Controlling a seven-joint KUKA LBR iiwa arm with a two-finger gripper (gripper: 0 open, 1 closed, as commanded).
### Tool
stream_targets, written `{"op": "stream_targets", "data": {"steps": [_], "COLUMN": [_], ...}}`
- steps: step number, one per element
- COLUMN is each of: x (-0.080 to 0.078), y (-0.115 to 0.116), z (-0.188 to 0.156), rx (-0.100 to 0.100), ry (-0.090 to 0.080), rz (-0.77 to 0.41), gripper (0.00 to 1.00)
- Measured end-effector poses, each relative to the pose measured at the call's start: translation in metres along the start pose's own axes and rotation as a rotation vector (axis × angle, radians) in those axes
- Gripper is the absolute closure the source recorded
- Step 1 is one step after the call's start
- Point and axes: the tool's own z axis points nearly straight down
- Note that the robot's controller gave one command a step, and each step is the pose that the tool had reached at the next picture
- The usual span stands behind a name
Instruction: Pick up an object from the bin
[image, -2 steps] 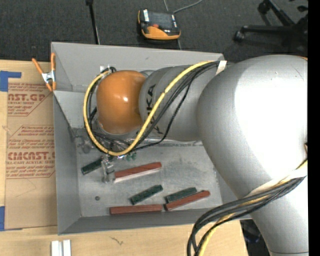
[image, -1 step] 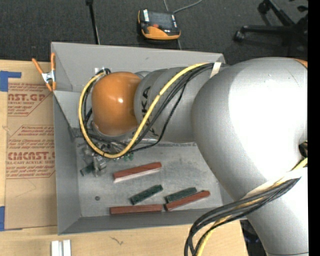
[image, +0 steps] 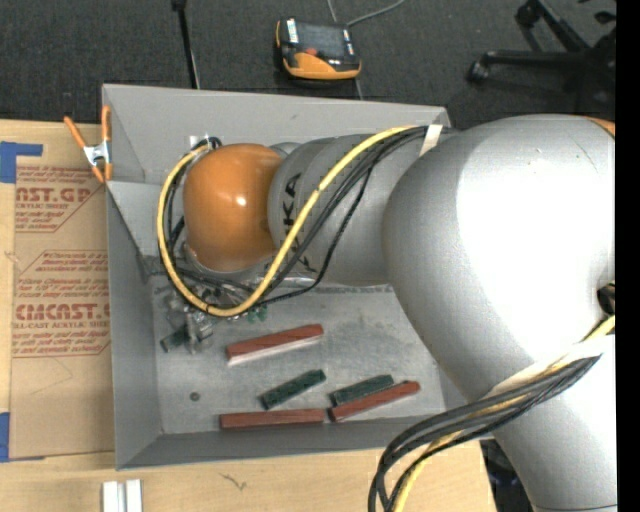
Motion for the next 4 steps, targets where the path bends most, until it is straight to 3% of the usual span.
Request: {"op": "stream_targets", "data": {"steps": [2,4], "x": [0.002,0.000], "y": [0.001,0.001], "z": [-0.011,-0.048], "rx": [-0.001,0.001], "ry": [0.007,-0.001], "rz": [0.000,0.000], "gripper": [1.00,1.00]}}
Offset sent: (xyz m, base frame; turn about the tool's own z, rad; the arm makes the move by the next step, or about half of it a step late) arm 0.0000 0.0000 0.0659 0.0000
